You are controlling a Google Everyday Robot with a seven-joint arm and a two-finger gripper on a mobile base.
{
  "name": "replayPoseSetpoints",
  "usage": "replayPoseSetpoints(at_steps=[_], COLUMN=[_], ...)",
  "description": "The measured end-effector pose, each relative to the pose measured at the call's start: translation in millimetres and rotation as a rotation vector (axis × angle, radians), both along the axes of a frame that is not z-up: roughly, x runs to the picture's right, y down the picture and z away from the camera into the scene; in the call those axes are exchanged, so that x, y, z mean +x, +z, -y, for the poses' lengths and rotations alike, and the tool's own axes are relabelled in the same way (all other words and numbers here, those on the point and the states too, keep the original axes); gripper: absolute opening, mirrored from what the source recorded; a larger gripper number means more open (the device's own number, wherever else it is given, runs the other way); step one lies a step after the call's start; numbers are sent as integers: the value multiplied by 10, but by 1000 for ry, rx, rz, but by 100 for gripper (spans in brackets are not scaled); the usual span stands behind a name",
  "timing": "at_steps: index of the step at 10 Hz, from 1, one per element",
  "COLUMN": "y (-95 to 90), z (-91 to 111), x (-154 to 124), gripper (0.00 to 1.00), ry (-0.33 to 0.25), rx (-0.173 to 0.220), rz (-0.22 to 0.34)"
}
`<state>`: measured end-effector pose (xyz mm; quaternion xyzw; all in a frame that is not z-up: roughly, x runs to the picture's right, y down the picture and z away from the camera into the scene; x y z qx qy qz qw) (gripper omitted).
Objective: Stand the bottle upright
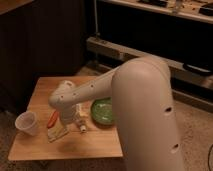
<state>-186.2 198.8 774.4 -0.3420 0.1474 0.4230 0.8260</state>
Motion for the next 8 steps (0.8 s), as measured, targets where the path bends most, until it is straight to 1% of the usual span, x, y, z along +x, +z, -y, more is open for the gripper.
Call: replayPoseSetpoints(at_steps=[1, 2, 3, 5, 8], y=[13, 45, 61, 85, 135], z=[-1, -19, -28, -63, -102], x=[14, 34, 39, 47, 110], gripper=[100, 100, 100, 100, 100], ry=[7, 17, 24, 33, 74], rx=[-17, -43, -54, -65, -63], rz=[4, 10, 13, 11, -34])
